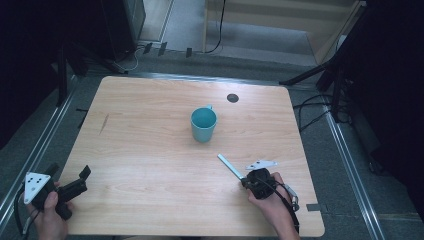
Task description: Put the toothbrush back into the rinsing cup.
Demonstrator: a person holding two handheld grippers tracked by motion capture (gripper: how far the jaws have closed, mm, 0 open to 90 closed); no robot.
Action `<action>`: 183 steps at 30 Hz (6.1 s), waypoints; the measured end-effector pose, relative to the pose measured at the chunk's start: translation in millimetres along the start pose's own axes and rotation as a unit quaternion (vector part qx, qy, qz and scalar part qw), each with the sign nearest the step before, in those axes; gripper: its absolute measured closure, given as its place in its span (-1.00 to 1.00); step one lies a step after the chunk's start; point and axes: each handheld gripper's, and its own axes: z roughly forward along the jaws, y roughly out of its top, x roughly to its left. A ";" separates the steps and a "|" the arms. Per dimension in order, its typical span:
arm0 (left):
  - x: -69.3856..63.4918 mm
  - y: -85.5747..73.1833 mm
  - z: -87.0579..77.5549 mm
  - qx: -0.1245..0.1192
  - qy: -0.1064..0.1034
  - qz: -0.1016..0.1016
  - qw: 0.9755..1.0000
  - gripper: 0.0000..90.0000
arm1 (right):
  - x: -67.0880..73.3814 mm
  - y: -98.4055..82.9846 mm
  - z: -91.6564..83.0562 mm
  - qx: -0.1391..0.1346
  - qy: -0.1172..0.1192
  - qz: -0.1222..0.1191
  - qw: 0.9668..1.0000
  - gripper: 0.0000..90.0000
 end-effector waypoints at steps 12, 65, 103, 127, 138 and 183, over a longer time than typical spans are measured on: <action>-0.1 0.1 0.2 0.002 0.000 0.002 1.000 -1.00 | -32.6 17.1 6.4 0.007 -0.048 0.015 0.999 1.00; 0.8 0.3 0.6 0.002 -0.006 -0.002 1.000 -1.00 | 5.9 82.9 47.2 0.051 -0.007 -0.072 0.996 1.00; 0.9 0.5 1.1 0.004 -0.007 -0.004 1.000 -1.00 | -89.3 85.8 25.9 0.151 -0.052 0.015 0.987 0.59; 0.7 0.4 1.0 0.004 -0.007 -0.003 1.000 -1.00 | -87.4 93.6 17.3 0.078 -0.043 0.084 0.993 0.76; 0.5 0.4 1.0 0.003 -0.006 -0.002 1.000 -1.00 | -69.4 114.6 0.8 -0.073 -0.029 0.106 0.991 0.76; 0.7 0.4 0.6 0.003 -0.005 -0.002 1.000 -1.00 | 5.6 166.7 -7.5 -0.412 -0.025 0.067 0.909 0.76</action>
